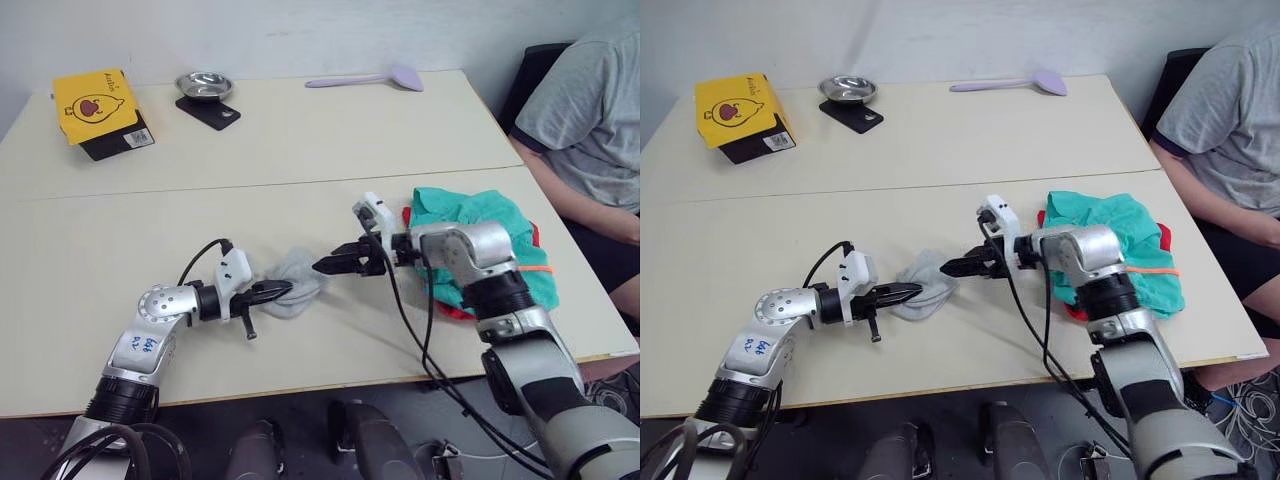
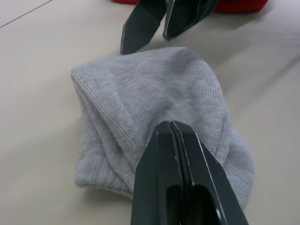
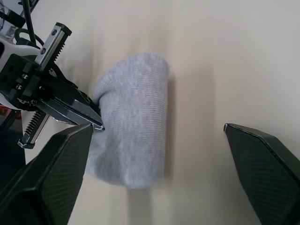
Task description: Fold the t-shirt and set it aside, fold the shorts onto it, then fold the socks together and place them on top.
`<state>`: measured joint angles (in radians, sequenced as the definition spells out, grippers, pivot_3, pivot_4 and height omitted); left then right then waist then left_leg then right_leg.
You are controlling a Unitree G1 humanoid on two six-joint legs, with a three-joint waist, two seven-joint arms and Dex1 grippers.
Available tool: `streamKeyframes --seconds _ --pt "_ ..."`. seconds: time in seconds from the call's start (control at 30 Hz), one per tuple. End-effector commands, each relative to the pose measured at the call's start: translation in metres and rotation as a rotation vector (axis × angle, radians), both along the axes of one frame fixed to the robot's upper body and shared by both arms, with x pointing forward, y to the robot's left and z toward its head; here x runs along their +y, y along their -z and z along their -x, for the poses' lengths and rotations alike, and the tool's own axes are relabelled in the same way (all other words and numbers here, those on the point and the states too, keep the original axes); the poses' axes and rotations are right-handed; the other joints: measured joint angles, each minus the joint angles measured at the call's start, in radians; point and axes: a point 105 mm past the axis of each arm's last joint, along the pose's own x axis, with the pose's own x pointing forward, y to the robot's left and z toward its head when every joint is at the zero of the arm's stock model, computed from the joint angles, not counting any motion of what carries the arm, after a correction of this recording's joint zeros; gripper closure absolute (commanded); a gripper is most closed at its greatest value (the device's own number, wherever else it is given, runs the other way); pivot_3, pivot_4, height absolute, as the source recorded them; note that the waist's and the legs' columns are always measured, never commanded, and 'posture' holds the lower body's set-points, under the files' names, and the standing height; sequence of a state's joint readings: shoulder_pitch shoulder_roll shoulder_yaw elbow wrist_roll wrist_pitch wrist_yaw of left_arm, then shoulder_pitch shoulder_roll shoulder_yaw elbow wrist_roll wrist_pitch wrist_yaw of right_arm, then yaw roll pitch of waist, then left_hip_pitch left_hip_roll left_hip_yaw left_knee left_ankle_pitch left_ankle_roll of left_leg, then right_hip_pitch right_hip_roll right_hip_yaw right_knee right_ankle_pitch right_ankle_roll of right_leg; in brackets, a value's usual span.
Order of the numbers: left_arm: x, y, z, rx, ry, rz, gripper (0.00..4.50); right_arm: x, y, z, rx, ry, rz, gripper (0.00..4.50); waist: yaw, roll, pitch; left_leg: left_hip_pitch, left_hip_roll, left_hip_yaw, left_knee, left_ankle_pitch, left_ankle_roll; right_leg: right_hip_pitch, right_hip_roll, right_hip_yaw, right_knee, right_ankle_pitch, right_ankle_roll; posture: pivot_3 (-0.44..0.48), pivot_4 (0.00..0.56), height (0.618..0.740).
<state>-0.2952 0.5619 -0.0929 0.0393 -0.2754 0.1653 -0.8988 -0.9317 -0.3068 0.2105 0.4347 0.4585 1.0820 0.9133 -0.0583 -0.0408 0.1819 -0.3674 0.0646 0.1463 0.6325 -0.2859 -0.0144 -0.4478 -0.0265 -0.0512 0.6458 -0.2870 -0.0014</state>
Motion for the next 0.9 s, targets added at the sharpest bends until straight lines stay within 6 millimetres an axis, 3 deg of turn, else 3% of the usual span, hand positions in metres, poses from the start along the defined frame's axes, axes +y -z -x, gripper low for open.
streamKeyframes --seconds 0.03,0.13,0.23,0.5,0.6,0.73,0.9 --pt "0.005 0.01 0.0 0.026 -0.026 -0.02 4.5 0.012 0.006 0.007 0.103 -0.055 0.014 0.03 -0.002 0.0 -0.001 0.0 0.0 0.001 0.0 0.0 0.0 0.0 0.0 0.0 0.0 0.0 0.0 0.0 0.15 0.74" --pt "0.004 0.01 0.0 0.018 -0.024 -0.025 4.5 0.021 0.007 0.019 0.151 -0.138 0.009 0.03 -0.001 0.0 -0.001 0.001 0.0 0.0 0.0 0.0 0.0 0.0 0.0 0.0 0.0 0.0 0.0 0.0 0.15 0.74" --pt "0.005 0.011 0.0 0.014 -0.025 -0.025 4.5 0.026 0.004 0.021 0.185 -0.16 -0.025 0.65 -0.001 0.0 -0.001 0.001 0.0 0.0 0.0 0.0 0.0 0.0 0.0 0.0 0.0 0.0 0.0 0.0 0.15 0.74" --pt "0.01 0.011 0.004 0.005 -0.028 -0.016 4.5 0.025 0.005 0.017 0.219 -0.109 -0.056 3.57 -0.001 0.0 -0.001 0.0 0.0 0.0 0.0 0.0 0.0 0.0 0.0 0.0 0.0 0.0 0.0 0.0 0.15 0.74" --pt "0.014 0.011 0.005 0.004 -0.026 -0.019 4.5 0.019 0.004 0.014 0.23 -0.077 -0.072 4.4 -0.001 0.0 -0.001 0.0 0.0 0.0 0.0 0.0 0.0 0.0 0.0 0.0 0.001 0.0 0.0 0.0 0.15 0.74" --pt "0.016 0.001 0.006 0.013 -0.019 0.055 4.5 0.007 -0.001 0.016 0.206 -0.067 -0.074 4.42 0.002 0.0 -0.001 0.0 0.0 0.0 0.0 0.0 0.0 0.0 -0.001 0.0 0.0 0.0 0.0 0.0 0.15 0.74" --pt "0.011 -0.043 0.011 0.008 -0.012 0.281 3.23 -0.015 -0.039 0.035 0.118 -0.086 -0.196 4.42 0.006 0.001 -0.001 -0.004 0.0 -0.001 0.001 -0.001 0.001 -0.001 -0.001 -0.001 -0.001 0.0 0.0 0.0 0.15 0.74"
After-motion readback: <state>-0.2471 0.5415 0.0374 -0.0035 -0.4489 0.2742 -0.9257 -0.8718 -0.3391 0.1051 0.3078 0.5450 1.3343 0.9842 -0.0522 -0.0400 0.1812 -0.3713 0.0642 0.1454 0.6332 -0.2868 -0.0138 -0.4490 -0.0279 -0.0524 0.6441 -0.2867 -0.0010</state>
